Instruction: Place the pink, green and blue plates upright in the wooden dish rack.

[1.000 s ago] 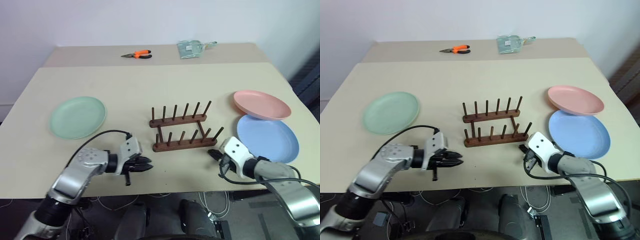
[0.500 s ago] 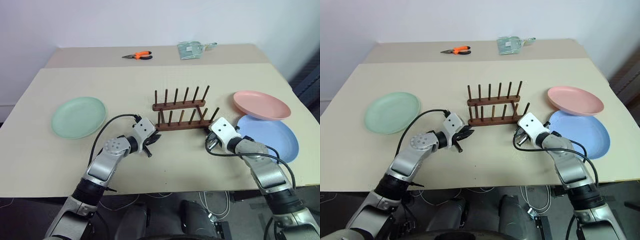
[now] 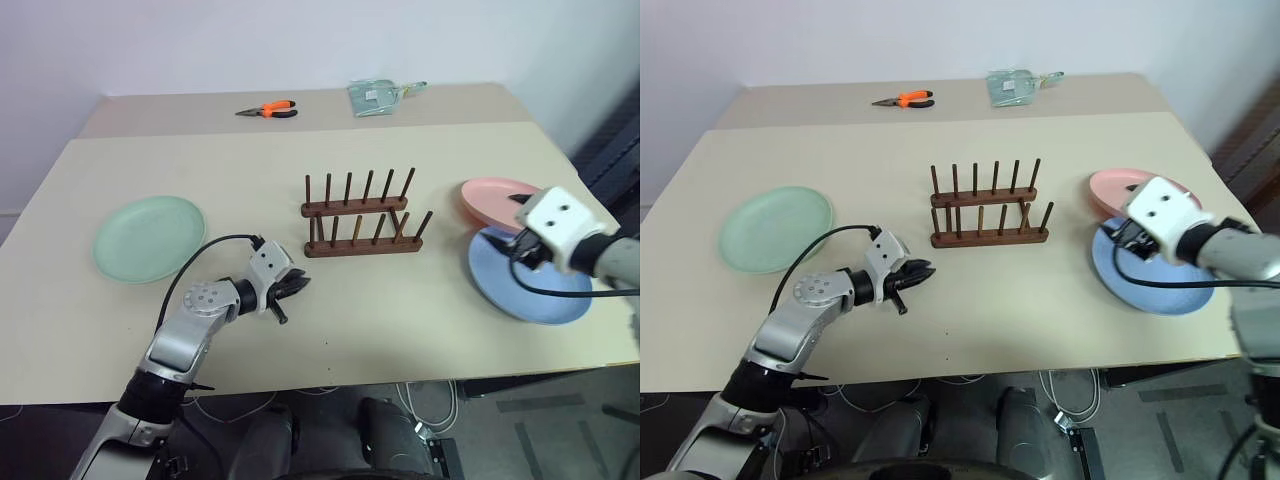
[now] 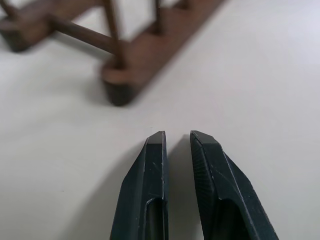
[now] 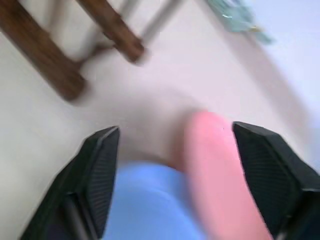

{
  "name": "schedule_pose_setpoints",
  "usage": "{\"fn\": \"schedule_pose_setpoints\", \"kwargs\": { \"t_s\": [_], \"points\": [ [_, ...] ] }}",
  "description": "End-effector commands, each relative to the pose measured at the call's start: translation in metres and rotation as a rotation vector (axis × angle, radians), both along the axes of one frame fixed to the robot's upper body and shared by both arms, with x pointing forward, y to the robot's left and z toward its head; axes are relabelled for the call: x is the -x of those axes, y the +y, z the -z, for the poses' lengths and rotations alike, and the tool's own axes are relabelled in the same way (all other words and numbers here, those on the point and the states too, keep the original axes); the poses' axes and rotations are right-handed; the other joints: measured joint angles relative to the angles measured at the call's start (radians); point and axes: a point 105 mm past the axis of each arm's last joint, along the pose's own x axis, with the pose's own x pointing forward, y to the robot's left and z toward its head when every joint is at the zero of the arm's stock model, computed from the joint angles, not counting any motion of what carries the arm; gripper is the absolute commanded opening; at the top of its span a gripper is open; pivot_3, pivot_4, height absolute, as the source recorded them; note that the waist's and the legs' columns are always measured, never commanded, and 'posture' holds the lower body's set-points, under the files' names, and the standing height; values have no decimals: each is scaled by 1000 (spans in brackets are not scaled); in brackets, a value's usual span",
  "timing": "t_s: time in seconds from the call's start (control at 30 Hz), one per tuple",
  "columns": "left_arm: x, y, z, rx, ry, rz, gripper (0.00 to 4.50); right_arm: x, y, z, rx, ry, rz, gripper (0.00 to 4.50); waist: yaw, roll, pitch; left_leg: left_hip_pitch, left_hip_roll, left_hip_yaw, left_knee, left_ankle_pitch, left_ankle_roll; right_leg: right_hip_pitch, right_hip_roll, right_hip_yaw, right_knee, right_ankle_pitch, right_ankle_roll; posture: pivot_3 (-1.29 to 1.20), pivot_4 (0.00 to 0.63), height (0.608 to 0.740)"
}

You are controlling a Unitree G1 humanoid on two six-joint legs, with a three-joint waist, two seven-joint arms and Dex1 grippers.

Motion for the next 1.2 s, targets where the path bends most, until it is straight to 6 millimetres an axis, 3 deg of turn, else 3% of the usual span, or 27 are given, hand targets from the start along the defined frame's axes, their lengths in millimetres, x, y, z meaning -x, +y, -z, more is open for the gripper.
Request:
{"fn": "schedule_pose_setpoints", "kwargs": {
  "t_s": [0.03, 0.23, 0.27, 0.33, 0.5, 0.53, 0.57, 0.7, 0.77, 0.87, 0.93, 1.03, 1.2],
  "points": [
    [17, -21, -24, 81, -23, 153, 724, -8, -33, 17, 181, 33, 72, 3680, 0, -1, 0, 0, 0, 0, 0, 0, 0, 0, 0, 0, 0, 0, 0, 0, 150, 740],
    [15, -31, -32, 111, -38, 158, 724, -35, -76, 44, 262, 37, 191, 3680, -4, 1, 2, 0, -1, 3, 1, 0, 0, 0, -2, 1, -1, 0, 0, 0, 150, 740],
    [16, -31, -31, 108, -40, 158, 724, -38, -81, 47, 280, 33, 204, 3453, -6, 1, 1, 0, -1, 3, 0, 0, 0, 0, -2, 2, 0, 0, -1, 0, 150, 740],
    [17, -30, -31, 106, -40, 157, 724, -42, -85, 50, 297, 31, 207, 2822, -8, 2, 1, 0, -1, 3, -1, 0, 0, -1, -1, 2, 0, 1, -1, 0, 150, 740],
    [22, -26, -32, 130, -32, 147, 724, -46, -78, 48, 280, 3, 168, 358, -18, 1, 1, 0, -1, 3, -1, 0, 0, 0, -1, 3, -1, 2, -3, 0, 150, 740],
    [22, -25, -33, 135, -31, 145, 724, -46, -77, 46, 285, -9, 159, 47, -19, 2, 1, 0, -1, 3, -1, 0, 0, 0, -1, 3, -1, 2, -2, 0, 150, 740],
    [22, -25, -33, 137, -33, 142, 724, -46, -75, 44, 294, -25, 147, 47, -19, 1, 1, 0, -1, 3, 0, 0, 0, 0, -1, 3, 0, 1, -1, 0, 150, 740],
    [18, -21, -34, 139, -38, 124, 724, -45, -58, 7, 296, -172, 81, 47, -21, 2, 2, 0, -1, 2, 0, 0, 0, 0, -1, 3, 0, 0, 0, 0, 150, 740],
    [16, -19, -34, 135, -38, 118, 724, -43, -42, -24, 152, -272, 53, 47, -23, 4, 2, 0, -1, 3, -1, 0, 0, 0, -1, 3, 0, 0, 0, 0, 150, 740],
    [15, -18, -33, 131, -38, 117, 724, -30, 2, -84, -467, -357, -65, 47, -25, 4, 3, 1, 0, 2, -1, 0, 0, 0, 0, 3, 0, 1, 0, 0, 150, 740],
    [15, -18, -34, 134, -36, 124, 724, -8, 38, -104, -801, -254, -261, 47, -21, 4, 2, 1, 0, 0, -1, 0, 0, 0, 0, 3, 0, 2, 1, 0, 150, 740],
    [14, -20, -34, 135, -35, 135, 724, 12, 64, -109, -999, -130, -394, 47, -3, 2, 2, -1, 0, -4, -1, 0, 0, 1, 0, 0, -1, 3, -3, 0, 150, 740],
    [14, -22, -35, 138, -37, 146, 724, 15, 83, -92, -1068, 7, -397, 47, 7, 1, 2, -3, -1, -3, 2, 0, 1, 1, -2, 0, -2, 0, -1, 0, 150, 740]
  ]
}}
